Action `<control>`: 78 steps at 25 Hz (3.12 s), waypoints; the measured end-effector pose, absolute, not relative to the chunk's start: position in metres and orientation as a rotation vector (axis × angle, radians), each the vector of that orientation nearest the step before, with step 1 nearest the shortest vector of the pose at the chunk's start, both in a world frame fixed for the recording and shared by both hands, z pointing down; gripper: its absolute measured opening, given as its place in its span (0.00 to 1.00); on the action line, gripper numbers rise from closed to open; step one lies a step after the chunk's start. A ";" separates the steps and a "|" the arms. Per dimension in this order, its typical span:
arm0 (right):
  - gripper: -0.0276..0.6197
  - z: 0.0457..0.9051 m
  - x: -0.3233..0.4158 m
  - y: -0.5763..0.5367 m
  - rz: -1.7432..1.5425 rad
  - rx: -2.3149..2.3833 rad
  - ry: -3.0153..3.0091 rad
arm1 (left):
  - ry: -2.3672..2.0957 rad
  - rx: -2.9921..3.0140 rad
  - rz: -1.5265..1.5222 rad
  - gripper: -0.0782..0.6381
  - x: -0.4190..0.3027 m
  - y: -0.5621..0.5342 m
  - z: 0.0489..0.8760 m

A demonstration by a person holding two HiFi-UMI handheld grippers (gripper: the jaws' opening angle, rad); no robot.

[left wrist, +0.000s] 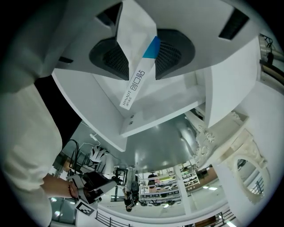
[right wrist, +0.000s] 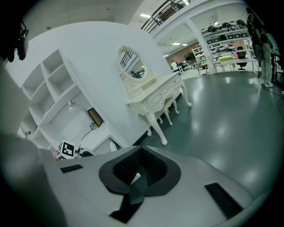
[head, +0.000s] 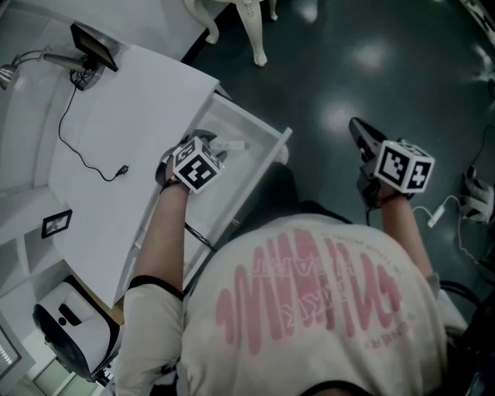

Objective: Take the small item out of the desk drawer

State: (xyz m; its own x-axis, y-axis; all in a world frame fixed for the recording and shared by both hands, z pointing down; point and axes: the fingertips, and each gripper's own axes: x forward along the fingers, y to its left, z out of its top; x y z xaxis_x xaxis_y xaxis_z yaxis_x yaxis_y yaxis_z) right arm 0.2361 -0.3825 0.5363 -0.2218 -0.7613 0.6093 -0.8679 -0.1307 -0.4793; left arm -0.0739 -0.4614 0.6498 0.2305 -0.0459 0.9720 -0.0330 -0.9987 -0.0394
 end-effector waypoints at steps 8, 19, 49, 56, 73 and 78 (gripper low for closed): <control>0.07 0.537 0.236 -0.380 1.292 1.870 -1.969 | 0.097 -2.508 -1.938 0.37 -0.072 -0.463 0.650; 0.07 0.529 0.239 -0.381 1.282 1.885 -1.991 | 0.122 -2.538 -1.973 0.29 -0.078 -0.460 0.651; 0.07 0.489 0.214 -0.370 1.144 1.817 -2.146 | 0.658 -2.947 -1.787 0.26 -0.101 -0.420 0.624; 0.07 0.478 0.199 -0.357 1.096 1.781 -2.192 | 0.824 -3.070 -1.611 0.26 -0.099 -0.404 0.601; 0.07 0.455 0.140 -0.308 1.016 1.623 -2.337 | 1.080 -3.232 -0.952 0.26 -0.078 -0.363 0.513; 0.07 0.450 0.123 -0.296 1.010 1.554 -2.378 | 1.116 -3.217 -0.720 0.26 -0.069 -0.347 0.482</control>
State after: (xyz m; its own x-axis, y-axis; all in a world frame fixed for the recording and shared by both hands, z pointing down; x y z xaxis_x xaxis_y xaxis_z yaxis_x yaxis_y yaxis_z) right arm 0.1228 -0.2963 0.4505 -0.4625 -0.7675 0.4439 -0.8524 0.2471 -0.4609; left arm -0.0695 -0.3474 0.4820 0.7171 -0.5069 0.4783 -0.6446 -0.7435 0.1783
